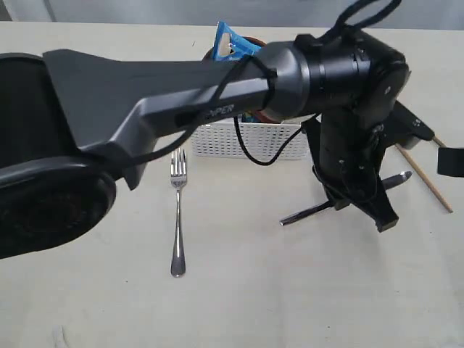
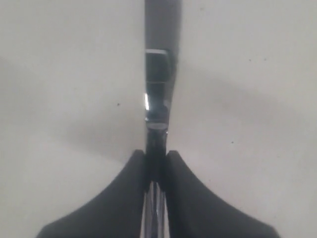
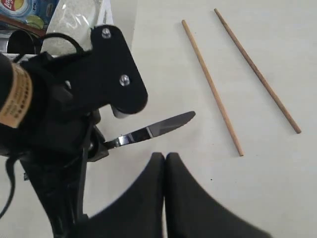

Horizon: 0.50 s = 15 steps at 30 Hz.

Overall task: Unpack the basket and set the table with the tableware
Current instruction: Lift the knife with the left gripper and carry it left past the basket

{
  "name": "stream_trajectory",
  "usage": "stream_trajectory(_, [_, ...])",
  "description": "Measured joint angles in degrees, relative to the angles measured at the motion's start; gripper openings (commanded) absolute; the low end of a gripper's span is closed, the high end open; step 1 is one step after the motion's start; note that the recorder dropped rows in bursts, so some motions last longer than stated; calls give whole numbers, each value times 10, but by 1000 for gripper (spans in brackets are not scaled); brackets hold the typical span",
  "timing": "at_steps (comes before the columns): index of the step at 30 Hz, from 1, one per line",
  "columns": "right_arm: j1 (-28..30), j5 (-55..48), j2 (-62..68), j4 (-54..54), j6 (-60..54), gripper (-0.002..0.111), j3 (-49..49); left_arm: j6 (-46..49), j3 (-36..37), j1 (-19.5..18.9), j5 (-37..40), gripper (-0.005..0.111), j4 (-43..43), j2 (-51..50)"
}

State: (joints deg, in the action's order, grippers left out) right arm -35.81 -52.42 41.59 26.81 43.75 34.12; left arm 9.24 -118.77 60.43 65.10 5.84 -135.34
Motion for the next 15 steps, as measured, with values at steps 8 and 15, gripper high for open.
stream_trajectory(8, [0, 0, 0, 0, -1, 0, 0, -22, 1, 0, 43, 0, 2, 44])
stream_trajectory(15, [0, 0, 0, 0, -5, 0, 0, -36, 22, 0, 46, 0, -18, 92])
